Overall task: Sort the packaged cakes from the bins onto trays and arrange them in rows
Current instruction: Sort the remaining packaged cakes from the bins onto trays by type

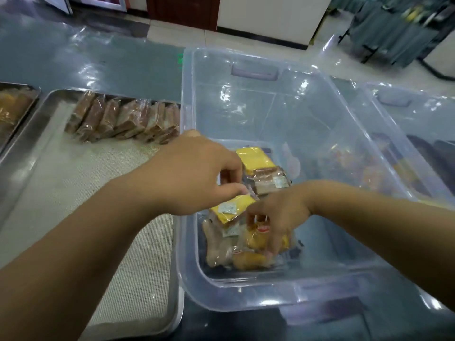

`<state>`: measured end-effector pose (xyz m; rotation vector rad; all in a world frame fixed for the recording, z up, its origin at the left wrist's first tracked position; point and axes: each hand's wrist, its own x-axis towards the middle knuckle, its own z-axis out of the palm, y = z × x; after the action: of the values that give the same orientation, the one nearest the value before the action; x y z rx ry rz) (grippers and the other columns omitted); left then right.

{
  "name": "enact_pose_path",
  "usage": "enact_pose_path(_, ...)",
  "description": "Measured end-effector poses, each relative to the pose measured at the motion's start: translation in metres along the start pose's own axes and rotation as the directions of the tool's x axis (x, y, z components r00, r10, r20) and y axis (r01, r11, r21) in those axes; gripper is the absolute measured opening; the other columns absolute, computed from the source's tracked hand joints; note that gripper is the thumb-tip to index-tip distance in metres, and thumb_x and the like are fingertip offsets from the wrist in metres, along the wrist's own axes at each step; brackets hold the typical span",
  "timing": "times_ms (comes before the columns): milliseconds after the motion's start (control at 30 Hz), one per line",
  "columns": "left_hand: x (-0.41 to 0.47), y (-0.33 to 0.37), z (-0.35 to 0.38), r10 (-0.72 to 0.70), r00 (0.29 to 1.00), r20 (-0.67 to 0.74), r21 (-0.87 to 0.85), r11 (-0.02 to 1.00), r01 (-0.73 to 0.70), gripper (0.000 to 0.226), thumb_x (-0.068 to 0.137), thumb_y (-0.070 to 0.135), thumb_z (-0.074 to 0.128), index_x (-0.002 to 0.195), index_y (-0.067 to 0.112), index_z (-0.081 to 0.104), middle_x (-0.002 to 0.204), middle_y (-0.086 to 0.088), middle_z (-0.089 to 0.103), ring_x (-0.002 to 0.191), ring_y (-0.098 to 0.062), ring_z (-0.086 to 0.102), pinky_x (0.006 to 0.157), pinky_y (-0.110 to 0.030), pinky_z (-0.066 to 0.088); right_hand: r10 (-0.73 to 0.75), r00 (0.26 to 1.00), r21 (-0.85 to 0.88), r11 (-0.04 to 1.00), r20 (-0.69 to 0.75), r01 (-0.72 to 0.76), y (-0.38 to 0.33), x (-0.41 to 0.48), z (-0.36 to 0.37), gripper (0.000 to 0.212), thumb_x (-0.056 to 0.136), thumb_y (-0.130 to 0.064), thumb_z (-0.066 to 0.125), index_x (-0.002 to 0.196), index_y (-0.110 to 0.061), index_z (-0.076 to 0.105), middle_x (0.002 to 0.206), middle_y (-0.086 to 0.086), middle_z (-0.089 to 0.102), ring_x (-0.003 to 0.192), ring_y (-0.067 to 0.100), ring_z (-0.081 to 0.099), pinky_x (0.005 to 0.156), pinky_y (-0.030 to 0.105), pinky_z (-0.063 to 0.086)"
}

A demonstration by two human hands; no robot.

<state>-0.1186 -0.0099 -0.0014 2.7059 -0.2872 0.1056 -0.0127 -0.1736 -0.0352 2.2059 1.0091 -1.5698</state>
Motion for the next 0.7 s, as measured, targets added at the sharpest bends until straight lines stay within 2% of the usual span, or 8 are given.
enact_pose_path(67, 0.0, -0.001, 0.003, -0.025, 0.999, -0.037, 0.008, 1.0, 0.025, 0.037, 0.077, 0.063, 0.041, 0.076, 0.033, 0.062, 0.067, 0.019, 0.056, 0.064, -0.002, 0.05, 0.081, -0.023, 0.03, 0.009, 0.997, 0.057, 0.998, 0.082, -0.014, -0.001, 0.011, 0.01, 0.057, 0.079, -0.027, 0.075, 0.125, -0.027, 0.041, 0.11, -0.003, 0.043, 0.098, 0.021, 0.054, 0.086, 0.04, 0.053)
enact_pose_path(133, 0.0, -0.002, 0.004, -0.036, 0.998, -0.042, 0.0, 0.999, 0.036, 0.036, 0.078, 0.063, 0.041, 0.074, 0.033, 0.06, 0.069, 0.016, 0.058, 0.066, -0.004, 0.051, 0.081, -0.024, 0.031, -0.007, 0.983, 0.242, 0.969, 0.183, -0.038, 0.001, 0.017, 0.015, 0.045, 0.085, -0.027, 0.067, 0.123, -0.026, 0.044, 0.105, -0.004, 0.049, 0.087, 0.017, 0.055, 0.077, 0.039, 0.053)
enact_pose_path(233, 0.0, -0.002, 0.004, -0.063, 0.998, -0.023, -0.008, 0.998, 0.063, 0.033, 0.077, 0.064, 0.039, 0.067, 0.036, 0.052, 0.07, 0.017, 0.058, 0.071, -0.004, 0.05, 0.084, -0.026, 0.037, -0.071, 0.957, 0.526, 0.845, 0.282, -0.093, 0.009, 0.021, 0.013, 0.025, 0.082, -0.035, 0.061, 0.105, -0.029, 0.055, 0.091, -0.002, 0.068, 0.081, 0.018, 0.066, 0.085, 0.047, 0.052)
enact_pose_path(333, 0.001, -0.002, 0.006, -0.075, 0.997, -0.021, 0.007, 0.997, 0.076, 0.033, 0.079, 0.064, 0.04, 0.063, 0.035, 0.047, 0.071, 0.016, 0.057, 0.074, -0.006, 0.048, 0.088, -0.03, 0.039, -0.125, 0.944, 0.651, 0.751, 0.304, -0.111, 0.016, 0.023, 0.009, 0.026, 0.077, -0.042, 0.055, 0.096, -0.03, 0.068, 0.091, 0.001, 0.072, 0.086, 0.024, 0.066, 0.093, 0.056, 0.046)
enact_pose_path(467, 0.002, -0.002, 0.007, -0.084, 0.996, -0.038, 0.005, 0.996, 0.085, 0.033, 0.081, 0.063, 0.041, 0.068, 0.034, 0.051, 0.073, 0.016, 0.058, 0.076, -0.007, 0.049, 0.085, -0.027, 0.038, -0.084, 0.954, 0.634, 0.764, 0.287, -0.124, 0.018, 0.032, 0.013, 0.021, 0.084, -0.039, 0.055, 0.1, -0.028, 0.063, 0.081, -0.001, 0.072, 0.086, 0.026, 0.064, 0.089, 0.059, 0.047)
enact_pose_path(533, 0.002, -0.002, 0.008, -0.073, 0.996, -0.054, -0.002, 0.997, 0.073, 0.035, 0.08, 0.064, 0.04, 0.072, 0.033, 0.055, 0.072, 0.016, 0.057, 0.074, -0.005, 0.049, 0.088, -0.03, 0.04, -0.109, 0.934, 0.6, 0.79, 0.34, -0.126, 0.016, 0.038, 0.019, 0.037, 0.083, -0.035, 0.057, 0.119, -0.024, 0.055, 0.077, -0.004, 0.072, 0.076, 0.019, 0.066, 0.081, 0.048, 0.053)
enact_pose_path(600, 0.002, -0.002, 0.008, -0.068, 0.995, -0.068, -0.01, 0.998, 0.067, 0.037, 0.08, 0.064, 0.039, 0.074, 0.032, 0.057, 0.071, 0.015, 0.057, 0.072, -0.005, 0.05, 0.089, -0.033, 0.041, -0.128, 0.921, 0.602, 0.788, 0.367, -0.13, 0.017, 0.044, 0.024, 0.06, 0.079, -0.034, 0.061, 0.137, -0.023, 0.045, 0.093, 0.0, 0.068, 0.081, 0.018, 0.065, 0.077, 0.039, 0.053)
enact_pose_path(700, 0.001, -0.003, 0.008, -0.068, 0.995, -0.076, -0.017, 0.998, 0.067, 0.036, 0.082, 0.063, 0.04, 0.074, 0.032, 0.057, 0.072, 0.015, 0.058, 0.071, -0.006, 0.05, 0.089, -0.032, 0.041, -0.119, 0.914, 0.562, 0.816, 0.388, -0.132, 0.019, 0.047, 0.025, 0.064, 0.078, -0.041, 0.062, 0.137, -0.019, 0.045, 0.107, 0.006, 0.058, 0.09, 0.022, 0.058, 0.075, 0.035, 0.052)
